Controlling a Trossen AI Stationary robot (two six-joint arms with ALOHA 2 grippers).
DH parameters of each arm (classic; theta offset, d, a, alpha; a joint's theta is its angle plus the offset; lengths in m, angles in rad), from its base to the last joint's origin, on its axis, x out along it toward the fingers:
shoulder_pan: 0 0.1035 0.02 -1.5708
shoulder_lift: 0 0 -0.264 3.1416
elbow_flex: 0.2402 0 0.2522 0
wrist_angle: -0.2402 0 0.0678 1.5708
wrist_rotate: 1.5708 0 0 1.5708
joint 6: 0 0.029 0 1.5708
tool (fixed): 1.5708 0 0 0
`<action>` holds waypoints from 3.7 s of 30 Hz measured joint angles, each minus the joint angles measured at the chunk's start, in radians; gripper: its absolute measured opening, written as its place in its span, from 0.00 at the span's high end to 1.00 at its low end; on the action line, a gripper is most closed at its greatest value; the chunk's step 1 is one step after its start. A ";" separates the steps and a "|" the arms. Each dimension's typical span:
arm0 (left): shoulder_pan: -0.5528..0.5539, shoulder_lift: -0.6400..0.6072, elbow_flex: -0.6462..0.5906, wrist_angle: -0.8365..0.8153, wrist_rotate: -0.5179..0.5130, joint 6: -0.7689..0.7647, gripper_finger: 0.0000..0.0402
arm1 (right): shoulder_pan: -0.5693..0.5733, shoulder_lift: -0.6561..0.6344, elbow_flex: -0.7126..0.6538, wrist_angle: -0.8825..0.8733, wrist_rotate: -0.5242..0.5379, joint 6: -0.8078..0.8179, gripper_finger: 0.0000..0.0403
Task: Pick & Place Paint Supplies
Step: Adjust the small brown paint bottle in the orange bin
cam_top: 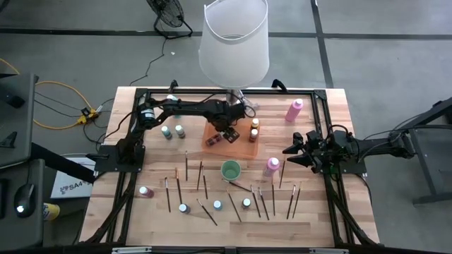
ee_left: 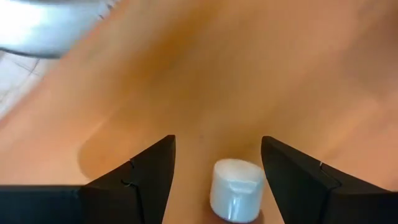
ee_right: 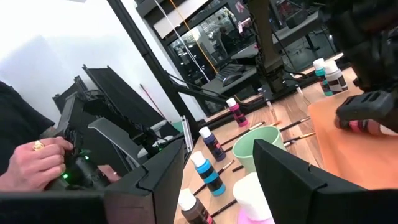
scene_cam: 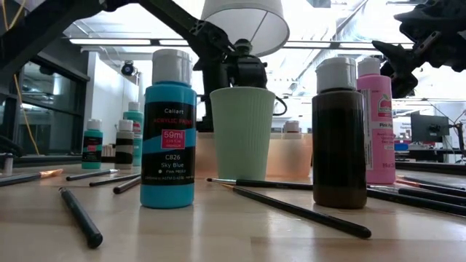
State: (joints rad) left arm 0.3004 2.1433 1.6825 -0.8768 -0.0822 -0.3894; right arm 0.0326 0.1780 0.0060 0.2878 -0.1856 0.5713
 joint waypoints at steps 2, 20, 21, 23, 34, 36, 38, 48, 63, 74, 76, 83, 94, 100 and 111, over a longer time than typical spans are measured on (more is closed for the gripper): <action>-0.001 0.000 0.000 -0.020 0.002 0.038 0.43 | 0.000 0.000 0.000 0.000 0.000 0.000 0.53; -0.015 0.000 0.000 -0.056 0.107 -0.042 0.43 | 0.000 0.000 0.000 0.000 0.000 0.000 0.53; -0.015 0.000 0.000 -0.050 0.106 -0.042 0.43 | 0.000 0.000 0.000 0.000 0.000 0.000 0.53; -0.014 0.000 0.000 -0.053 0.106 -0.042 0.43 | 0.000 0.000 0.000 0.000 0.000 0.000 0.53; -0.013 0.000 0.000 -0.079 0.102 -0.059 0.43 | 0.000 0.000 0.000 0.000 0.000 0.000 0.53; -0.013 0.000 0.000 -0.079 0.098 -0.059 0.46 | 0.000 0.000 0.000 0.000 0.000 0.000 0.53; -0.013 0.000 0.000 -0.078 0.098 -0.059 0.50 | 0.000 0.000 0.000 0.000 0.000 0.000 0.53; -0.013 0.000 0.000 -0.077 0.098 -0.036 0.72 | 0.000 0.000 0.000 0.000 0.000 0.000 0.53; -0.048 -0.132 -0.011 0.208 0.072 0.147 0.72 | 0.000 0.000 0.000 0.000 0.000 0.000 0.53; -0.094 -0.317 -0.437 0.985 0.171 0.298 0.72 | 0.000 0.000 0.000 0.000 0.000 0.000 0.53; -0.099 -0.329 -0.533 1.180 0.181 0.316 0.72 | 0.000 0.000 0.000 0.000 0.000 0.000 0.53; -0.100 -0.327 -0.757 1.630 0.186 0.371 0.72 | 0.000 0.000 0.000 -0.001 0.000 0.000 0.53; -0.100 -0.225 -0.775 1.765 0.308 0.440 0.72 | 0.000 0.000 0.000 -0.001 0.000 0.000 0.53; -0.098 -0.169 -0.745 1.777 0.338 0.439 0.72 | 0.000 0.000 0.000 -0.001 0.000 0.000 0.53; -0.098 -0.108 -0.699 1.801 0.368 0.434 0.72 | 0.000 0.000 0.000 0.000 0.000 0.000 0.53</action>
State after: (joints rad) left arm 0.2024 2.0350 0.9833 0.9246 0.2855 0.0444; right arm 0.0326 0.1780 0.0063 0.2874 -0.1852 0.5713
